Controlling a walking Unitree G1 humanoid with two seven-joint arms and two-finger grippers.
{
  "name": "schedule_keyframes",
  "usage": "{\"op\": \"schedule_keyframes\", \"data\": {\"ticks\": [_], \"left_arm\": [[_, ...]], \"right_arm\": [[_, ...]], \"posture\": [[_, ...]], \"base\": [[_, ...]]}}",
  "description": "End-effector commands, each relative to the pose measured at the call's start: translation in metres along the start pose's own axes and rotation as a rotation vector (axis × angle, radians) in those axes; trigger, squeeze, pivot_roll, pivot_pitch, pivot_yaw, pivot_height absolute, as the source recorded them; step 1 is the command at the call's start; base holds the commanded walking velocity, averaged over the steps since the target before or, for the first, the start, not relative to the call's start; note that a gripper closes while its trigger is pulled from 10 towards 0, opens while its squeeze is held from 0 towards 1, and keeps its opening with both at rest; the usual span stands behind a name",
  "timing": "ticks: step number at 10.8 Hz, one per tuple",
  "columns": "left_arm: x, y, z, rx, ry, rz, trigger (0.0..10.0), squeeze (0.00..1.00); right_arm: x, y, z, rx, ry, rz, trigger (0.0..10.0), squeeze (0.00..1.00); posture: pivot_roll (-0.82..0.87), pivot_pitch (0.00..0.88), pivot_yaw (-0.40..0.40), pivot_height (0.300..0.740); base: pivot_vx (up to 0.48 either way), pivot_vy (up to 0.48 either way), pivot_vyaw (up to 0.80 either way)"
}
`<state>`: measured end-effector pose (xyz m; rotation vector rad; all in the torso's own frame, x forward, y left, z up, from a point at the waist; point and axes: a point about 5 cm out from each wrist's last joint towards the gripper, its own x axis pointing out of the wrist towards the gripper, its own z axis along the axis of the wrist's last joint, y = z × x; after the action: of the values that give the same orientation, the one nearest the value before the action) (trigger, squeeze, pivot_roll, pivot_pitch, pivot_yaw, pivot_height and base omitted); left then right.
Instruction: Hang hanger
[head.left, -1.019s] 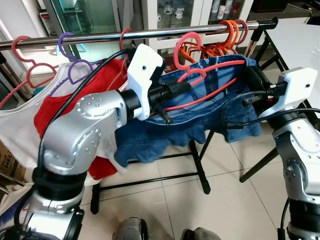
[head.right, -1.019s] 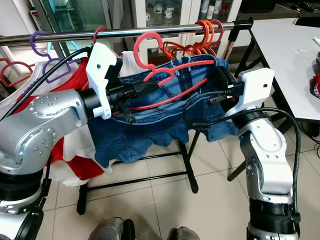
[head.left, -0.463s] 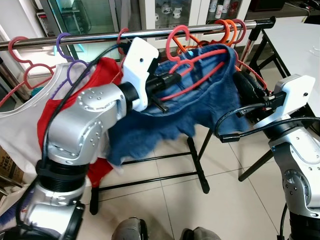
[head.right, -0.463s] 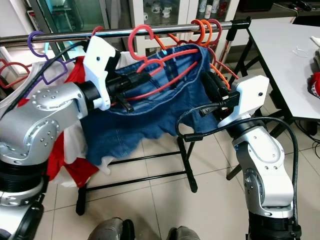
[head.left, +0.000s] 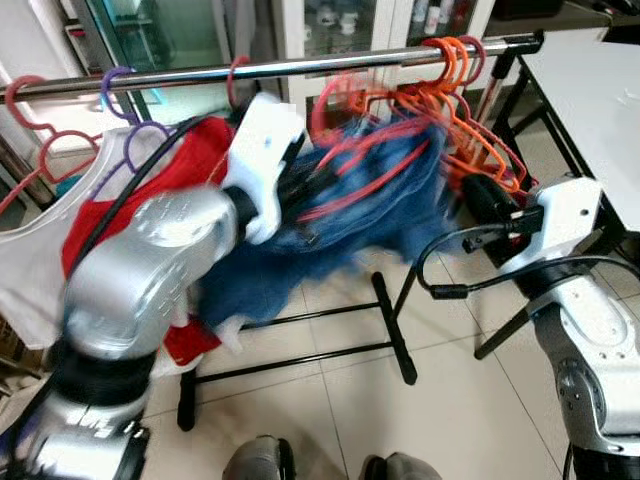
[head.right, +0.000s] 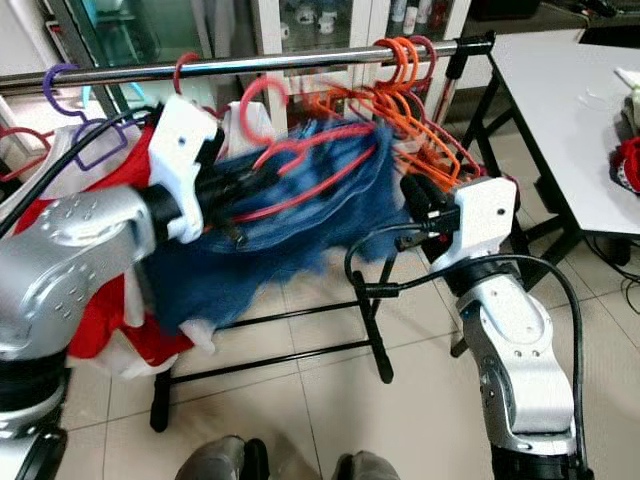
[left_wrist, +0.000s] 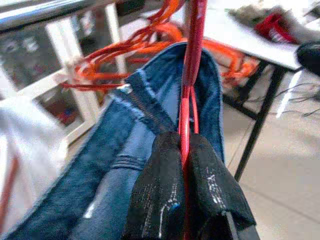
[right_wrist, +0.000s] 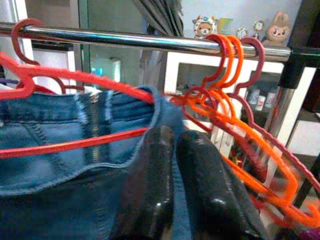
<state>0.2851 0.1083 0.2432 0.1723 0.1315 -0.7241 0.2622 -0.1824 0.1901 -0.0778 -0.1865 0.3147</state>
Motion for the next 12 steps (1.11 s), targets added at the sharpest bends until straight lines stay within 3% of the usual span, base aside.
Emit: {"op": "schedule_keyframes", "data": {"ticks": [1, 3, 4, 5, 7, 10, 12], "left_arm": [[-0.011, 0.002, 0.003, 0.003, 0.006, 0.070, 0.0, 0.00], [-0.007, 0.004, -0.008, -0.039, 0.025, 0.179, 0.0, 0.00], [0.000, 0.010, -0.011, -0.060, 0.010, 0.256, 0.0, 0.00], [0.018, 0.023, -0.013, -0.090, -0.022, 0.369, 0.0, 0.00], [0.022, 0.035, -0.017, -0.119, -0.028, 0.457, 0.0, 0.00], [0.043, 0.042, -0.009, -0.084, -0.088, 0.463, 0.0, 0.00], [0.047, 0.042, -0.006, -0.083, -0.069, 0.445, 0.0, 0.00]], "right_arm": [[-0.002, 0.006, 0.001, -0.004, 0.008, 0.019, 10.0, 1.00], [-0.002, 0.014, -0.007, -0.001, 0.071, 0.065, 10.0, 1.00], [-0.003, 0.019, -0.014, -0.005, 0.134, 0.098, 10.0, 0.65], [-0.005, 0.025, -0.028, -0.028, 0.213, 0.093, 10.0, 0.00], [-0.006, 0.029, -0.030, -0.021, 0.231, 0.080, 10.0, 0.00], [-0.006, 0.034, -0.032, -0.013, 0.258, 0.104, 10.0, 0.00], [-0.009, 0.028, -0.031, -0.040, 0.266, 0.076, 10.0, 0.00]], "posture": [[0.03, 0.061, 0.032, 0.740], [0.04, 0.060, 0.024, 0.740], [0.03, 0.061, 0.023, 0.740], [0.02, 0.054, 0.011, 0.740], [0.00, 0.045, 0.003, 0.740], [-0.01, 0.034, -0.016, 0.740], [-0.02, 0.029, -0.005, 0.740]], "base": [[0.000, 0.000, 0.00], [0.000, 0.000, 0.00], [0.000, 0.000, 0.00], [0.000, 0.000, 0.00], [0.000, 0.000, 0.00], [0.000, 0.000, 0.00], [0.000, 0.000, 0.00]]}}
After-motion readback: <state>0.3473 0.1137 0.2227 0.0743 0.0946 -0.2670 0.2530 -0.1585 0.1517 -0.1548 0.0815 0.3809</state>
